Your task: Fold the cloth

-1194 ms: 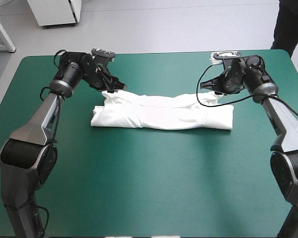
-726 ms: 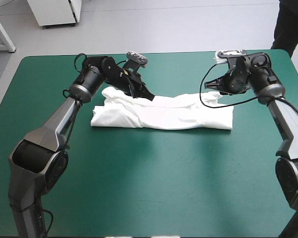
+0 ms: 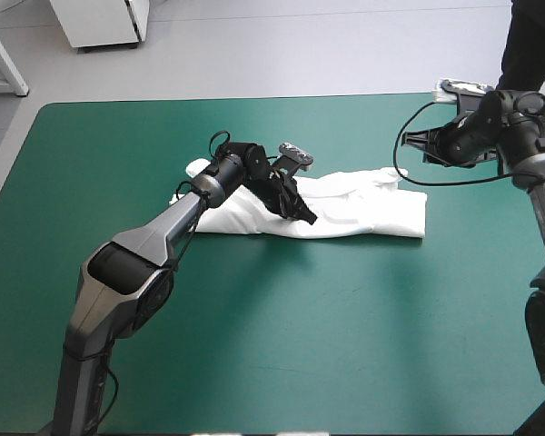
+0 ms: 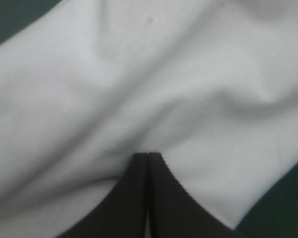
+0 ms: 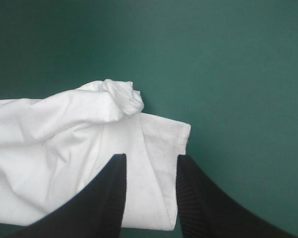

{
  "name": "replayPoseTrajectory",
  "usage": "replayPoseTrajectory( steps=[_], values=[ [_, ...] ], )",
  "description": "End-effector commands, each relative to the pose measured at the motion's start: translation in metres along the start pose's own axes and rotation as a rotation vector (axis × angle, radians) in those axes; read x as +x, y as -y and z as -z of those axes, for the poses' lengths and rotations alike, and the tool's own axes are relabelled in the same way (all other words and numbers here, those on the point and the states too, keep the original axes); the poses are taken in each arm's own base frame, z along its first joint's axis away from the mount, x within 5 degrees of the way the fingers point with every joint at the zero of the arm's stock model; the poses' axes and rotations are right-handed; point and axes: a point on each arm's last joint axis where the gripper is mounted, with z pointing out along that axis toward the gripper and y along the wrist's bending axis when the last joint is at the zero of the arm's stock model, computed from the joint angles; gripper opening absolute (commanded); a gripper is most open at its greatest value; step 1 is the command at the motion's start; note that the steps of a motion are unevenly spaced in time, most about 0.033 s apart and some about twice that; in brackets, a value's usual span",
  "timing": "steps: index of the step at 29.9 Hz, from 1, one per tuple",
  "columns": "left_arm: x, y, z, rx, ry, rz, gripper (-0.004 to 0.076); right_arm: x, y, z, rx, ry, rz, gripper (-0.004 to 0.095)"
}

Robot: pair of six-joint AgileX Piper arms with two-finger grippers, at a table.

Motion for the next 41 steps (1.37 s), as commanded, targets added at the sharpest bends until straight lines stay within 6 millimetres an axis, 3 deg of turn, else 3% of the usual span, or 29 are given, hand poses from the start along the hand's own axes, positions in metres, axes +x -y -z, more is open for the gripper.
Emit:
replayPoseTrajectory(
  steps=[1, 6, 14, 26, 34, 36, 38, 41],
  values=[
    [-0.014, 0.008, 0.025, 0.001, 0.090, 0.006, -0.0009, -0.009, 0.007, 0.032, -0.054, 0.107, -0.019, 0.0322],
    [-0.013, 0.007, 0.023, 0.002, 0.085, 0.007, -0.0009, 0.004, 0.016, 0.019, -0.103, 0.016, -0.048, 0.0346],
    [-0.013, 0.007, 0.023, 0.002, 0.085, 0.007, -0.0009, 0.055, 0.041, -0.031, -0.178, -0.202, -0.129, 0.0648],
    [-0.013, 0.007, 0.022, 0.004, 0.078, 0.007, -0.0009, 0.071, 0.046, -0.089, -0.270, -0.308, -0.152, 0.0649],
    [-0.013, 0.007, 0.022, 0.001, 0.081, 0.006, -0.0009, 0.072, 0.047, -0.114, -0.313, -0.304, -0.189, 0.0646],
    [-0.013, 0.007, 0.023, -0.001, 0.082, 0.005, -0.0009, 0.075, 0.046, -0.122, -0.315, -0.328, -0.196, 0.0614],
    [-0.013, 0.007, 0.023, -0.001, 0.082, -0.003, -0.0009, 0.078, 0.045, -0.128, -0.313, -0.348, -0.196, 0.0522],
    [-0.013, 0.007, 0.023, -0.001, 0.082, -0.009, -0.0009, 0.080, 0.039, -0.130, -0.321, -0.368, -0.181, 0.0233]
  ],
)
